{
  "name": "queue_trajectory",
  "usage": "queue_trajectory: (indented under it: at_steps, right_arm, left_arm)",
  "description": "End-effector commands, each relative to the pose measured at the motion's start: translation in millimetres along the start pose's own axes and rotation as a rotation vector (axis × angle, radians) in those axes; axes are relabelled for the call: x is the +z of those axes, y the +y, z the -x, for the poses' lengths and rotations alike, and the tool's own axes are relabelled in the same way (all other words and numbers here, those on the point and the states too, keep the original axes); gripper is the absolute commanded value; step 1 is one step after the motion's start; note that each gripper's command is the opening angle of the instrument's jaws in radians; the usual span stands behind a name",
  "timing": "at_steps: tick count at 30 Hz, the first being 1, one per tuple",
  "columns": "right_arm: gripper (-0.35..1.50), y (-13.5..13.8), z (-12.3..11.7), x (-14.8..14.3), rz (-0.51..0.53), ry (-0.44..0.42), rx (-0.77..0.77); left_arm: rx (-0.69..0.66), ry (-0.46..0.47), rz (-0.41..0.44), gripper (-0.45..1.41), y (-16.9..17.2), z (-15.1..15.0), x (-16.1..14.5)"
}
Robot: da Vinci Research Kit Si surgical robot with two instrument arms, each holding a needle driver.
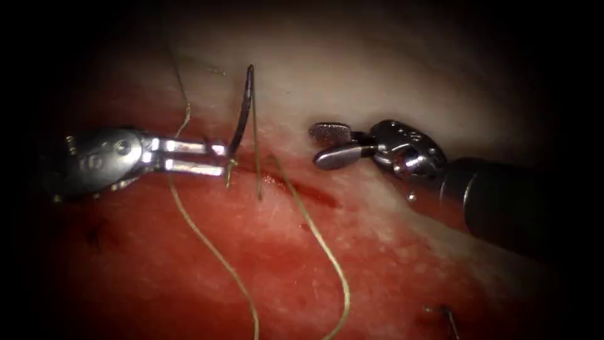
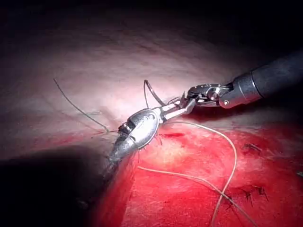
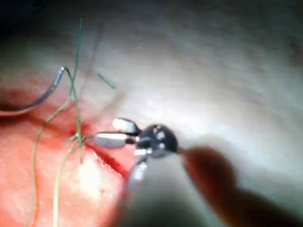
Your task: Wound Closure
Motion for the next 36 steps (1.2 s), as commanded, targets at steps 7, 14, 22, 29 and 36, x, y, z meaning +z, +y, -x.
queue_trajectory:
  at_steps: [7,14,22,29,36]
  right_arm:
    - [1.01,-5.2,-1.0,3.5,-0.035,-0.093,-0.180]
    - [0.99,-6.3,-2.1,3.3,-0.011,-0.092,-0.215]
    - [0.98,-6.4,-0.7,4.8,0.008,-0.128,-0.229]
    - [0.89,-4.5,1.1,5.6,0.144,-0.145,-0.202]
    - [0.88,-3.8,1.3,4.6,0.192,-0.155,-0.197]
  left_arm:
    - [0.031,-0.015,-0.047,-0.45,-4.0,-1.9,-1.0]
    - [0.066,0.022,-0.084,-0.45,-6.1,-6.3,-3.3]
    - [0.080,0.053,-0.084,-0.45,-4.5,-7.2,-4.7]
    - [0.088,0.067,-0.069,-0.45,-2.4,-6.6,-4.7]
    - [0.086,0.069,-0.065,-0.45,-2.3,-6.0,-5.0]
